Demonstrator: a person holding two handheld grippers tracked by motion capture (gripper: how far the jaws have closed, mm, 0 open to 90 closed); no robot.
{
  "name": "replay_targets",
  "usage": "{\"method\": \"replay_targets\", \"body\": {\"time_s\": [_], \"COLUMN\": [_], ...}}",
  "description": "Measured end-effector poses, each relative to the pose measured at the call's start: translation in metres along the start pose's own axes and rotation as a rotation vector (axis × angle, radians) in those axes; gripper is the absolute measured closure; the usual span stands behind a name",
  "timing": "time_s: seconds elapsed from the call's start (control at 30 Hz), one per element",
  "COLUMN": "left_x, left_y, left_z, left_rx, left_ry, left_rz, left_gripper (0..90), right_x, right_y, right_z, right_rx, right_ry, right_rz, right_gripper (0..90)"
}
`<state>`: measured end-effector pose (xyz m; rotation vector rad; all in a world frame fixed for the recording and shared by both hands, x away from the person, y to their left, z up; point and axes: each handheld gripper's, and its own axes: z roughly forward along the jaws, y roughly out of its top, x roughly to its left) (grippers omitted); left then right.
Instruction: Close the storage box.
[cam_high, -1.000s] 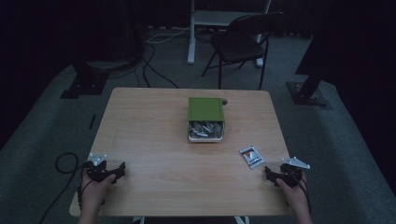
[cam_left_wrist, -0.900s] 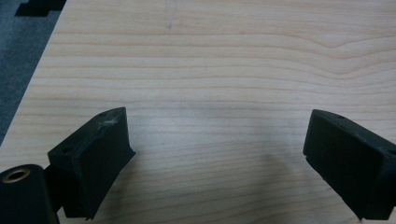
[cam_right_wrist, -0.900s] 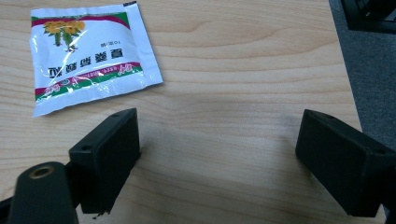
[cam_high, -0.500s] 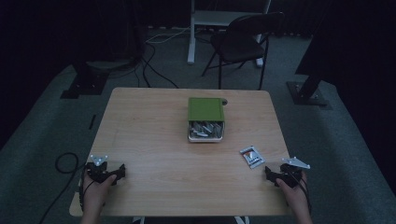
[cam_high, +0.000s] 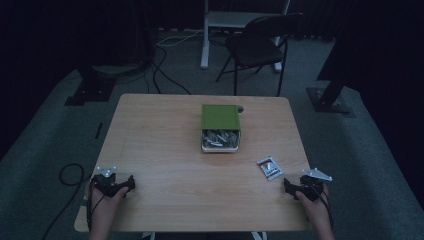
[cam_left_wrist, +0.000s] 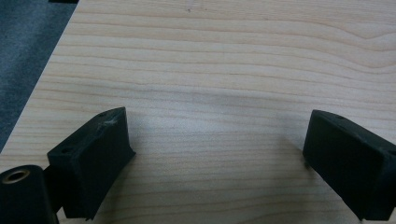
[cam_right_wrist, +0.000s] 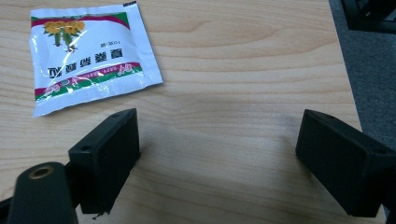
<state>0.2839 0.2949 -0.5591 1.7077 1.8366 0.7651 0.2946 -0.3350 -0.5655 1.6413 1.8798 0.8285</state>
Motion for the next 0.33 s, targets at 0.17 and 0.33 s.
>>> {"method": "replay_targets", "body": {"time_s": [0.17,0.33], "left_x": [-0.0005,-0.0009], "left_y": [0.0003,0.0004], "left_z": [0.0004,0.0008], "left_rx": [0.0,0.001], "left_ry": [0.003,0.003], "left_rz": [-0.005,-0.005], "left_gripper": [7.7,7.2], "right_x": [0.0,0.0], "right_y": [0.0,0.0], "right_z": [0.0,0.0], "right_rx": [0.0,0.0], "right_ry": [0.0,0.0], "right_rz": [0.0,0.0], "right_gripper": [13.0,13.0]}}
